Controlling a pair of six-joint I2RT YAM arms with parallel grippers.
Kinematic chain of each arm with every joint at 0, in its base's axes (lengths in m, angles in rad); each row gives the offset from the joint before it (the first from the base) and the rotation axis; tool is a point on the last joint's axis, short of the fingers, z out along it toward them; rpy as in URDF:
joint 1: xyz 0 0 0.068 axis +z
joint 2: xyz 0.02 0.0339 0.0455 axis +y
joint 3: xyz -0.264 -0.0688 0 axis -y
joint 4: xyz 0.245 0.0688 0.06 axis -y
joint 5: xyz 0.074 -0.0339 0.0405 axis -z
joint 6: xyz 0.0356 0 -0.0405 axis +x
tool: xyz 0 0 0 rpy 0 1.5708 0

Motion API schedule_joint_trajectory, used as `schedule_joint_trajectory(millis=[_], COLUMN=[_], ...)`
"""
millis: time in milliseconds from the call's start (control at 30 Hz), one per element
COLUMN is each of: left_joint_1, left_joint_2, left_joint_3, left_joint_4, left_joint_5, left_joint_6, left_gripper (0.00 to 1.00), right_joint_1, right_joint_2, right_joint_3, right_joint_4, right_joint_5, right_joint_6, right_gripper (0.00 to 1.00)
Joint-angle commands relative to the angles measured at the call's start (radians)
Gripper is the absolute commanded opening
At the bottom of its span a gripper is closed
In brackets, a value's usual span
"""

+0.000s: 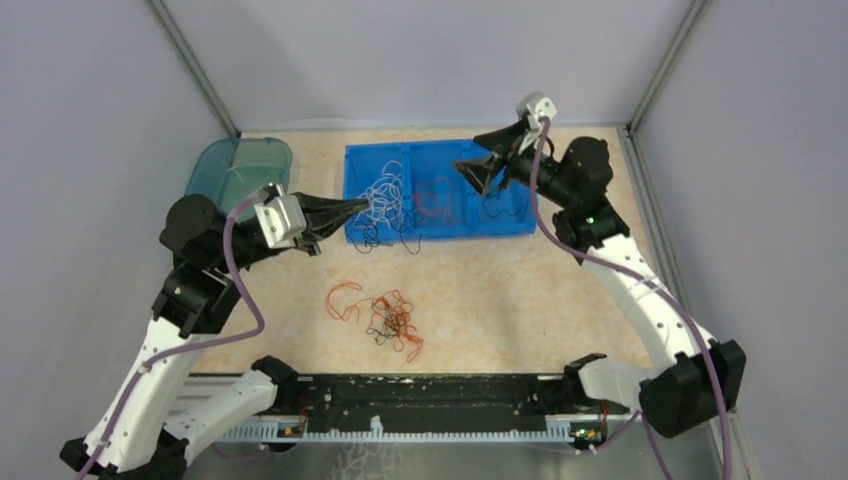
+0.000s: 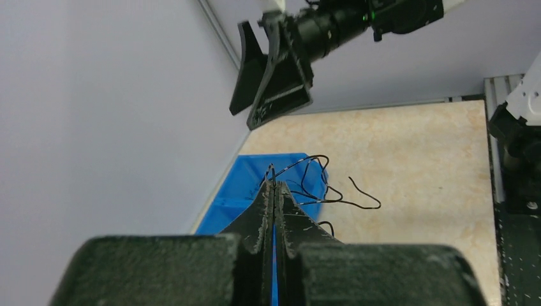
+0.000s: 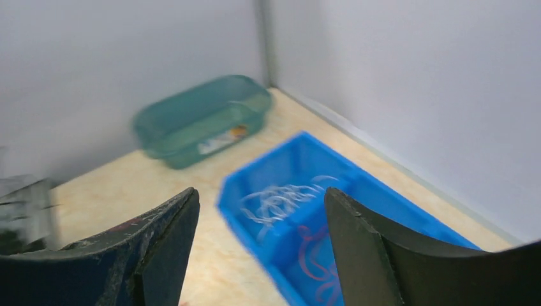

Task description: Untangle the cables

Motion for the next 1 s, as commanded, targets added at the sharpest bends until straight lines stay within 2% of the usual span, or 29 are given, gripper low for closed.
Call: schedule_joint_trajectory(millis=[0,100,167,333,500,567,633,667,700,733,767,800,833,867,933,967], left_joint_1=[-0.004,-0.004,-0.003,-0.004,-0.004,-0.003,-0.003,-0.003,-0.003,-0.004,-0.003,-0.004,-0.004,-0.003,-0.003,-0.003], left_joint_2=[-0.013,-0.012,-0.008,-0.006,0.0,0.001,0.001,0.0,0.002,0.001,0.001,0.0,-0.002,-0.003,-0.003,-0.003], left_joint_3=[-0.032,-0.038,-0.041,-0.036,-0.027,-0.021,-0.019,-0.018,-0.019,-0.018,-0.019,-0.021,-0.024,-0.024,-0.024,-0.025], left_joint_4=[-0.057,-0.084,-0.096,-0.1,-0.111,-0.116,-0.118,-0.118,-0.117,-0.117,-0.116,-0.116,-0.119,-0.127,-0.159,-0.172], left_joint_5=[0.063,0.083,0.093,0.105,0.116,0.116,0.114,0.113,0.112,0.112,0.111,0.105,0.097,0.09,0.08,0.073], left_joint_6=[0.016,0.041,0.048,0.044,0.04,0.041,0.043,0.043,0.044,0.043,0.043,0.042,0.039,0.039,0.049,0.055], left_gripper=[0.0,0.0,0.0,0.0,0.0,0.0,0.0,0.0,0.0,0.0,0.04,0.15,0.38,0.52,0.67,0.78], right_joint_1=[-0.003,0.011,0.054,0.243,0.308,0.317,0.318,0.318,0.318,0.315,0.309,0.295,0.276,0.242,0.164,0.123], right_joint_2=[-0.084,-0.087,-0.072,-0.033,0.027,0.035,0.045,0.049,0.054,0.055,0.053,0.05,0.046,0.042,0.033,0.024], right_joint_3=[-0.085,-0.145,-0.155,-0.076,-0.076,-0.094,-0.105,-0.101,-0.091,-0.075,-0.058,-0.046,-0.041,-0.039,-0.033,-0.025], right_joint_4=[0.275,0.529,0.614,0.355,0.396,0.464,0.517,0.503,0.459,0.388,0.312,0.249,0.219,0.207,0.185,0.17], right_joint_5=[-0.427,-0.546,-0.577,-0.563,-0.543,-0.525,-0.526,-0.517,-0.495,-0.464,-0.412,-0.364,-0.322,-0.291,-0.241,-0.218], right_joint_6=[0.234,0.443,0.51,0.292,0.324,0.369,0.412,0.406,0.382,0.34,0.297,0.271,0.264,0.27,0.287,0.289], right_gripper=[0.73,0.75,0.76,0.77,0.71,0.64,0.53,0.4,0.21,0.06,0.0,0.0,0.0,0.0,0.0,0.0])
